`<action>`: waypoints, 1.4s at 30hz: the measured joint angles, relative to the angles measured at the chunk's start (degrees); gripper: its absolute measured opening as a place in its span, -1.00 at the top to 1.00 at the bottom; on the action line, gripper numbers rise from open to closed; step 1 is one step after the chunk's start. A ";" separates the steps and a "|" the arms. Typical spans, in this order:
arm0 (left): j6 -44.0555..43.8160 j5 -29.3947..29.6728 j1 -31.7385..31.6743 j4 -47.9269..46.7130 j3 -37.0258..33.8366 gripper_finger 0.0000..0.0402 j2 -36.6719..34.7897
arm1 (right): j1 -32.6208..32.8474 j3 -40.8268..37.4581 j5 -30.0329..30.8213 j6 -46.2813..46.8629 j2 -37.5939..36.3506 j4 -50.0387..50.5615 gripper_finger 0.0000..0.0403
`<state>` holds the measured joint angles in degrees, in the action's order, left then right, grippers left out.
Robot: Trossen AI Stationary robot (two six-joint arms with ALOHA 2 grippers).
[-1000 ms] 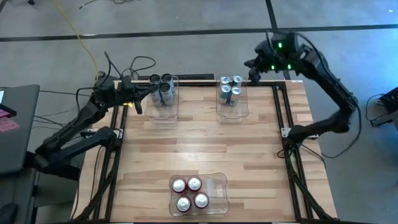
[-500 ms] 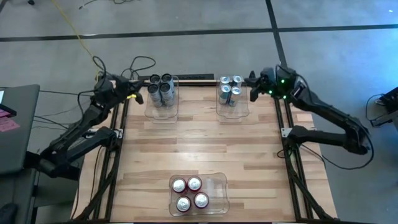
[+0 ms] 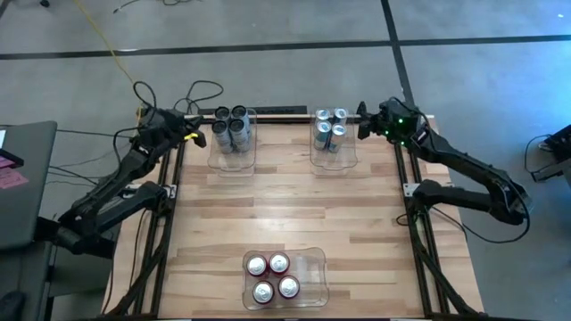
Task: Sort soda cans
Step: Move the top right transparent bin to the top center
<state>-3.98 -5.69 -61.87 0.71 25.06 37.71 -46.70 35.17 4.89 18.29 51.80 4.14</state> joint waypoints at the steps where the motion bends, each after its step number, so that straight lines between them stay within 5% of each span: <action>1: -0.07 0.02 0.00 -0.15 0.00 1.00 0.75 | 0.00 -0.10 0.00 0.11 0.01 0.07 1.00; 7: -3.96 6.04 0.91 1.80 0.00 1.00 7.53 | 0.03 -0.14 0.12 0.39 0.01 -0.16 1.00; 15: -4.63 14.72 3.85 5.98 0.03 1.00 13.39 | 0.00 -0.14 9.46 1.86 0.01 5.61 1.00; 22: -4.92 3.29 3.13 7.19 0.04 1.00 16.01 | 0.10 -0.10 10.25 3.73 1.64 5.99 1.00; 29: -4.82 -4.79 3.34 11.19 0.04 1.00 17.21 | -2.74 -0.12 10.39 5.44 14.56 4.54 1.00; 42: -2.74 -4.92 1.31 11.58 0.04 1.00 8.14 | -5.73 -0.12 7.93 7.64 23.35 2.62 1.00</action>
<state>-6.72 -10.61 -60.55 12.29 25.10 45.85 -52.42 35.05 12.82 25.92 75.16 6.76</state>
